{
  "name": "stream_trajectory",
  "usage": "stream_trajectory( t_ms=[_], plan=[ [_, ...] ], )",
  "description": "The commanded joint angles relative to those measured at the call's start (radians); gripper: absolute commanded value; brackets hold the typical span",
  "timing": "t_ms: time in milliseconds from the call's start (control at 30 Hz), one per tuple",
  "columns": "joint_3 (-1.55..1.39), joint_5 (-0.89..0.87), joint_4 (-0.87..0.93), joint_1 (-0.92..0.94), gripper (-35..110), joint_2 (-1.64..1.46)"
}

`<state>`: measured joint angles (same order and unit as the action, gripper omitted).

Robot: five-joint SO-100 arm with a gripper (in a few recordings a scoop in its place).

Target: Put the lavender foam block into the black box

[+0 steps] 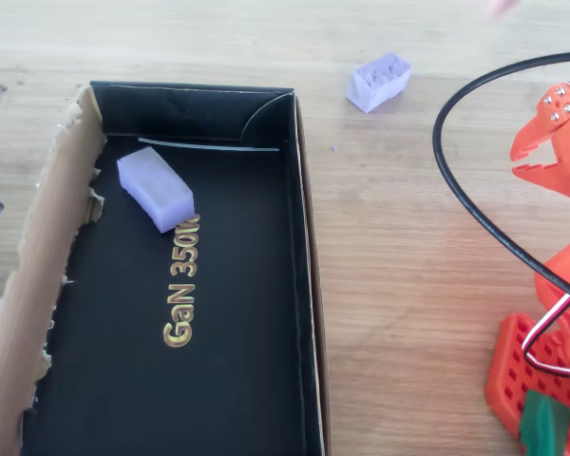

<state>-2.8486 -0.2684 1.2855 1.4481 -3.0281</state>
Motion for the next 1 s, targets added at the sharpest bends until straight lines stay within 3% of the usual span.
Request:
stream_trajectory(
  t_ms=[0,133,433,567,700,967],
  plan=[
    [-0.003,0.153,0.021,0.003,0,-0.011],
    [-0.003,0.218,0.021,-0.037,0,-0.011],
    [-0.003,0.097,-0.046,-0.028,0,-0.011],
    [-0.003,-0.261,-0.193,-0.012,0,-0.011],
    [0.011,-0.075,-0.33,-0.064,0,-0.009],
    [0.15,-0.189,-0.242,-0.114,0,-0.005]
  ],
)
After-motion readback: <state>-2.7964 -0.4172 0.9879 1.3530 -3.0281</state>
